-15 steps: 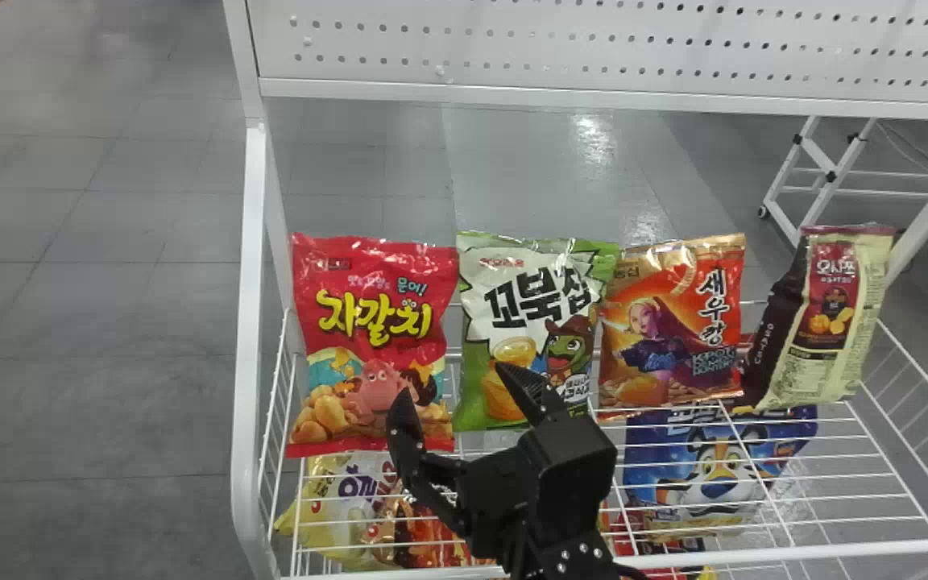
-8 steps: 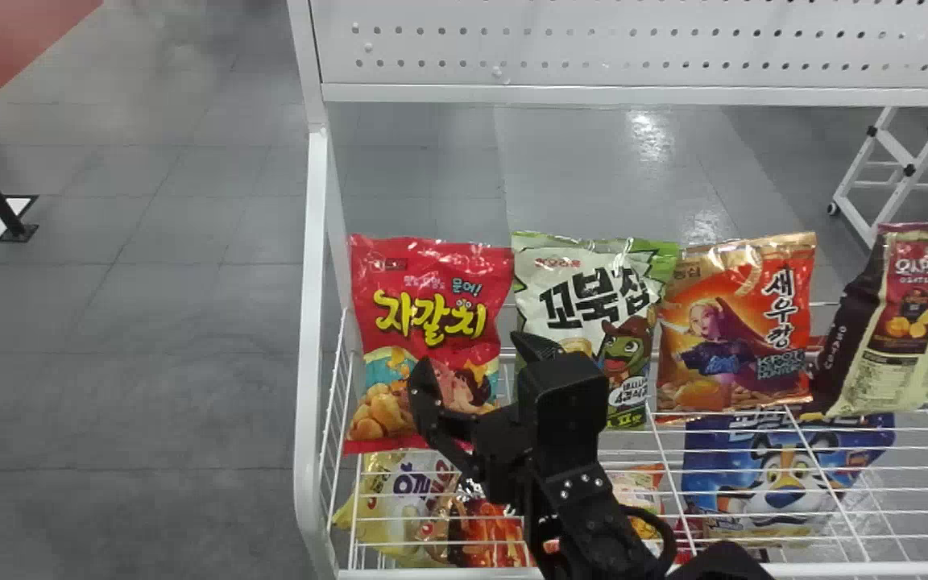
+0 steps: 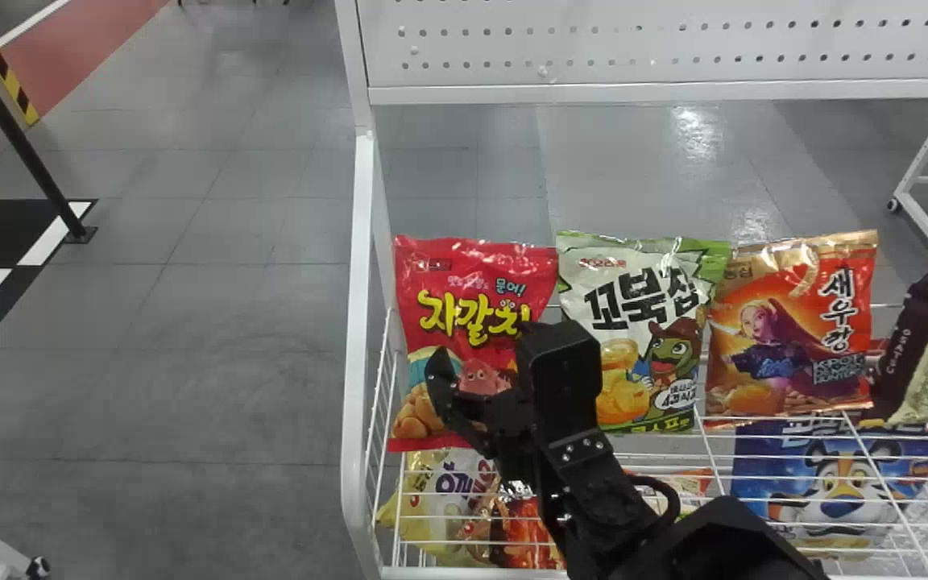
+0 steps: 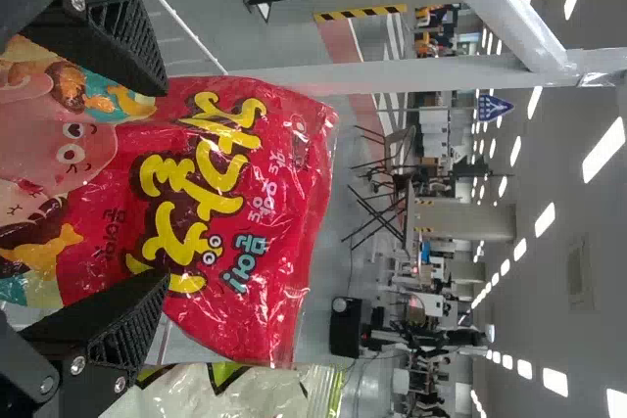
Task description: Hold basket handle with left hand then pick Jagalchi snack with right hand and place into basket
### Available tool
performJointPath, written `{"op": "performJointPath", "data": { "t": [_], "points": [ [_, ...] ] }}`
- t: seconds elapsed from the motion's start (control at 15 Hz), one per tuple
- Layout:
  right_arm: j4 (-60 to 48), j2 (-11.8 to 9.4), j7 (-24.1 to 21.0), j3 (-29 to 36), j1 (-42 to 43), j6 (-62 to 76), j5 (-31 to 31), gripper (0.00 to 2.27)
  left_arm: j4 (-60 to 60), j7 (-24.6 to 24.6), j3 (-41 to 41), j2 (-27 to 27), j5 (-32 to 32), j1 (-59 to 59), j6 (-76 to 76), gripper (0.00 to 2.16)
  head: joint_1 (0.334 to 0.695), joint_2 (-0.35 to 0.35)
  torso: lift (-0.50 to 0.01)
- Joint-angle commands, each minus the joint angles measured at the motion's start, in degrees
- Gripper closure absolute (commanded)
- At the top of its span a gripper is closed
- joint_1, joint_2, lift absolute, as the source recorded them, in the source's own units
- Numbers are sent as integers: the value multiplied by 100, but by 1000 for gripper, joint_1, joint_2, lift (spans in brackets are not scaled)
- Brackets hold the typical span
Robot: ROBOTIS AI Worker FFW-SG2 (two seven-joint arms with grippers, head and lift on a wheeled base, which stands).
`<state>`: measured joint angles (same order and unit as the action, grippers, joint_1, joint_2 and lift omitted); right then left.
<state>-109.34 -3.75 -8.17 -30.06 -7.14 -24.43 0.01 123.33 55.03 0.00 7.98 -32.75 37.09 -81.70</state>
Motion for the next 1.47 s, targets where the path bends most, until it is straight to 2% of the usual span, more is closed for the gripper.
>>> {"op": "performJointPath", "data": {
  "t": [0.0, 0.07, 0.13, 0.2, 0.27, 0.33, 0.8, 1.13, 1.4],
  "points": [
    [53, 6, 0, 0, 98, -348, -36, 346, 7, -1, 0, 2, -3, 0, 0, 1224, 695, 54, -10],
    [62, 6, 9, 0, 134, -436, -45, 674, 7, -1, 0, -7, -3, 0, 0, 1227, 695, 54, -10],
    [62, -3, 88, 0, 125, -418, -89, 1433, -11, -1, 0, -7, -3, -17, 0, 1227, 695, 53, -10],
    [35, -12, 167, 35, 90, -348, -203, 1808, -20, -19, 0, -7, -3, -35, 0, 1227, 695, 53, -10],
    [-53, -38, 264, 35, 63, -348, -194, 1895, -20, -19, 0, -7, -3, -35, 0, 1227, 695, 56, -10],
    [-140, -47, 290, 35, 19, -348, -194, 1949, -20, -27, -9, -7, -3, -43, -18, 1227, 695, 65, -10],
    [-694, -187, 387, 53, -218, -330, -133, 1956, -29, -1, 9, 2, -21, -52, -35, 1227, 695, 65, -10],
    [-1608, -618, 527, 79, -745, -330, -273, 1956, -20, -1, -9, 2, -21, -61, -35, 1227, 695, 55, -10],
    [-1995, -750, 861, 176, -1062, -330, -467, 1956, 7, -10, -53, 2, -21, -70, -35, 1227, 695, 57, -10]
  ]
}}
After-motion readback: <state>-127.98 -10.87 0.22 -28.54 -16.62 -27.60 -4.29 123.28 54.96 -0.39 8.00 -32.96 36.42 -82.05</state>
